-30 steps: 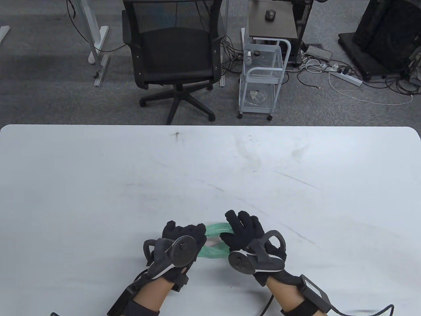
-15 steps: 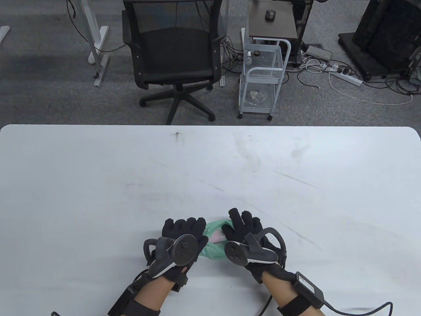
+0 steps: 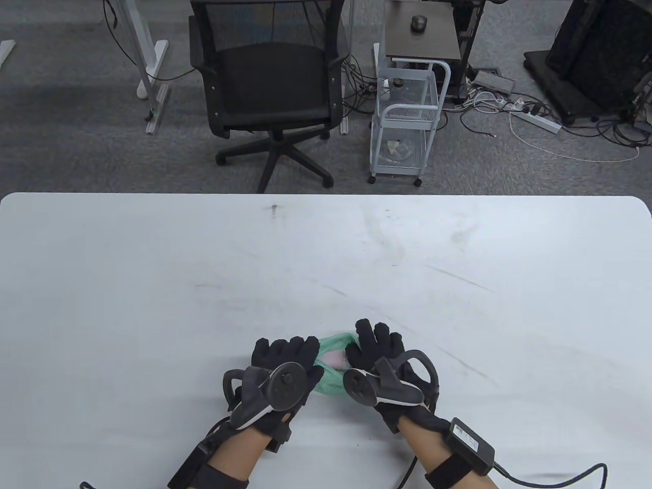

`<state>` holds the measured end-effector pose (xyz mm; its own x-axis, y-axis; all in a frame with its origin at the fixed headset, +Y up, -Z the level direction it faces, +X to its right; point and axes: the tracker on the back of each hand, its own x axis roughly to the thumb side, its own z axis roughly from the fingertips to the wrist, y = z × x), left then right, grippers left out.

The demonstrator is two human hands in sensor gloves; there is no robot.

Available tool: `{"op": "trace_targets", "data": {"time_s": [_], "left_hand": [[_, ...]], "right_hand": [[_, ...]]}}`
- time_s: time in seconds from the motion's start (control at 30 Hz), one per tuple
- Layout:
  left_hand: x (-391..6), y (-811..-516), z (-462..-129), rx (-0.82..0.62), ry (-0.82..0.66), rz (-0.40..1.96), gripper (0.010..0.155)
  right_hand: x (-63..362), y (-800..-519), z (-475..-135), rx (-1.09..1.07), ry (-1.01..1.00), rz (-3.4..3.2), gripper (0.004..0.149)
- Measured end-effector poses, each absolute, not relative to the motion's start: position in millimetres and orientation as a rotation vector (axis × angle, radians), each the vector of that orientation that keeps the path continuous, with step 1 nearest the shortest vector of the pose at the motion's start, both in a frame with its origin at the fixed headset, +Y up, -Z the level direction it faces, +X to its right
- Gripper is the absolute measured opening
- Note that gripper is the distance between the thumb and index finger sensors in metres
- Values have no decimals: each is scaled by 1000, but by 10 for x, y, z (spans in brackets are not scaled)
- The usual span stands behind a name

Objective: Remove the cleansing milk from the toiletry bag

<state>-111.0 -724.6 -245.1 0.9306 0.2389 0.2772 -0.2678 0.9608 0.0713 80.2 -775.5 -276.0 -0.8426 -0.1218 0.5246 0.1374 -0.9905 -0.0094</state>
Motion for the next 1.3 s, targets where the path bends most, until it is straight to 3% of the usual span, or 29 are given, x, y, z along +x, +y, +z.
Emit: {"op": "trace_targets", "data": {"time_s": [0.53, 1.3], "left_hand": [[-1097, -7251, -2460, 96, -270, 259, 58], [-1172, -7272, -2501, 91, -260, 267, 55]], "right_hand": [[848, -7833, -2816, -777, -168, -2952, 64], [742, -7571, -2565, -1041, 140, -2773, 64]]}}
